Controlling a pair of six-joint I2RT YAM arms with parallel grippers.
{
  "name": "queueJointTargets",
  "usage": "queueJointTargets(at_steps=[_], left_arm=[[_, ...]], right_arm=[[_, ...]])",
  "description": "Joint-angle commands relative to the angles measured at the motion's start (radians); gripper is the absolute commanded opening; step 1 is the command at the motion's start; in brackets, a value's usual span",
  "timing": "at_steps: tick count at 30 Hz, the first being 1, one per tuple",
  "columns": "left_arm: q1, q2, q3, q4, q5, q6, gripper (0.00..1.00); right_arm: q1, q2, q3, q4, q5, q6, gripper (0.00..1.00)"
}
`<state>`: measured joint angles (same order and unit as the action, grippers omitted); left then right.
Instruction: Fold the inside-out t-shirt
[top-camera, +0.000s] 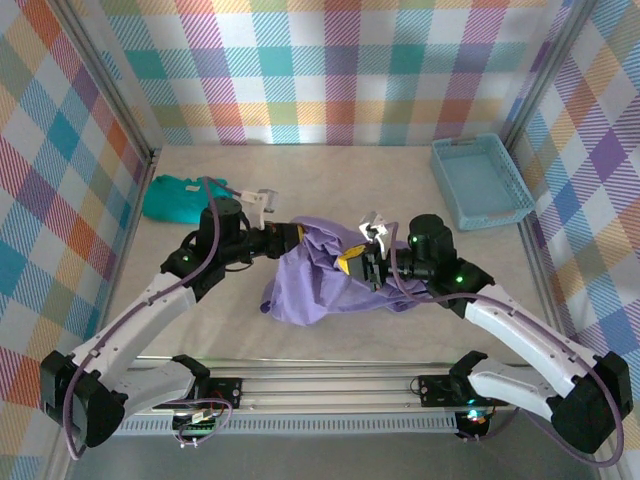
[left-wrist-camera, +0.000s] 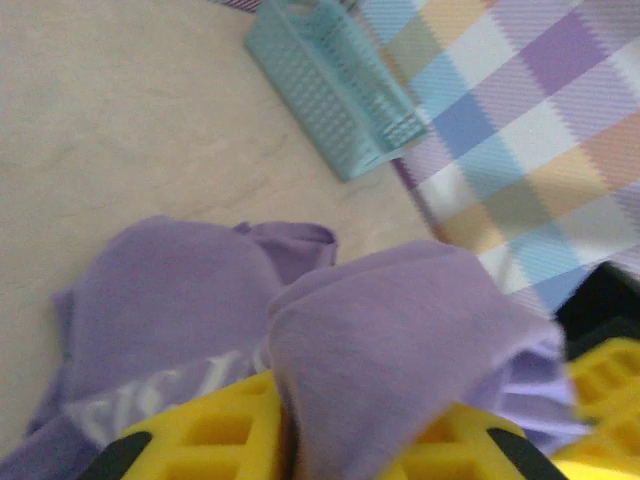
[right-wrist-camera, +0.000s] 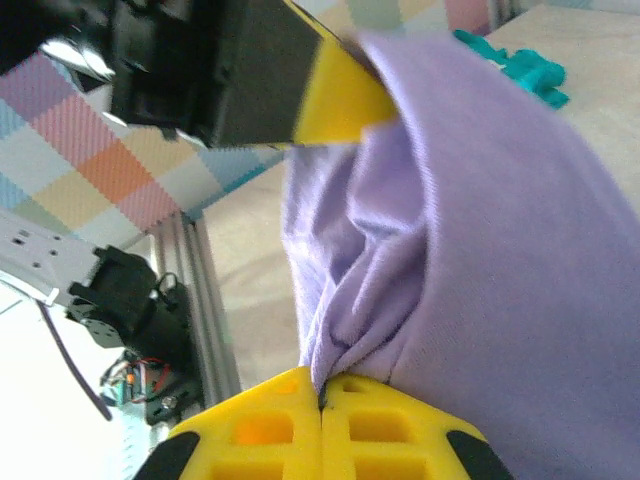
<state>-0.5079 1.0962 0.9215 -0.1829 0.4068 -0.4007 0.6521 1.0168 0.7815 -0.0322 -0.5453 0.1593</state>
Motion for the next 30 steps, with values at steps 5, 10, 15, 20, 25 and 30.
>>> queueJointTargets(at_steps=[5, 10, 15, 20, 25, 30], left_arm=[[-0.043, -0.047, 0.070, -0.239, -0.281, 0.085, 0.53], [-0.145, -0.089, 0.079, -0.336, -0.351, 0.124, 0.60], [-0.251, -0.050, 0.050, -0.303, -0.215, 0.171, 0.55], [-0.300, 0.041, 0.056, -0.211, -0.164, 0.166, 0.57], [-0.299, 0.105, 0.081, -0.184, -0.205, 0.183, 0.56], [-0.299, 0.152, 0.096, -0.195, -0.249, 0.204, 0.48]], right_arm=[[-0.012, 0.059, 0.032, 0.095, -0.020, 0.110, 0.00], [-0.014, 0.074, 0.039, 0.087, 0.017, 0.135, 0.00], [-0.016, 0.084, 0.047, 0.067, 0.034, 0.132, 0.00], [-0.016, 0.085, 0.050, 0.044, 0.041, 0.120, 0.00], [-0.016, 0.077, 0.048, 0.023, 0.046, 0.105, 0.00], [-0.016, 0.062, 0.048, -0.002, 0.055, 0.086, 0.00]])
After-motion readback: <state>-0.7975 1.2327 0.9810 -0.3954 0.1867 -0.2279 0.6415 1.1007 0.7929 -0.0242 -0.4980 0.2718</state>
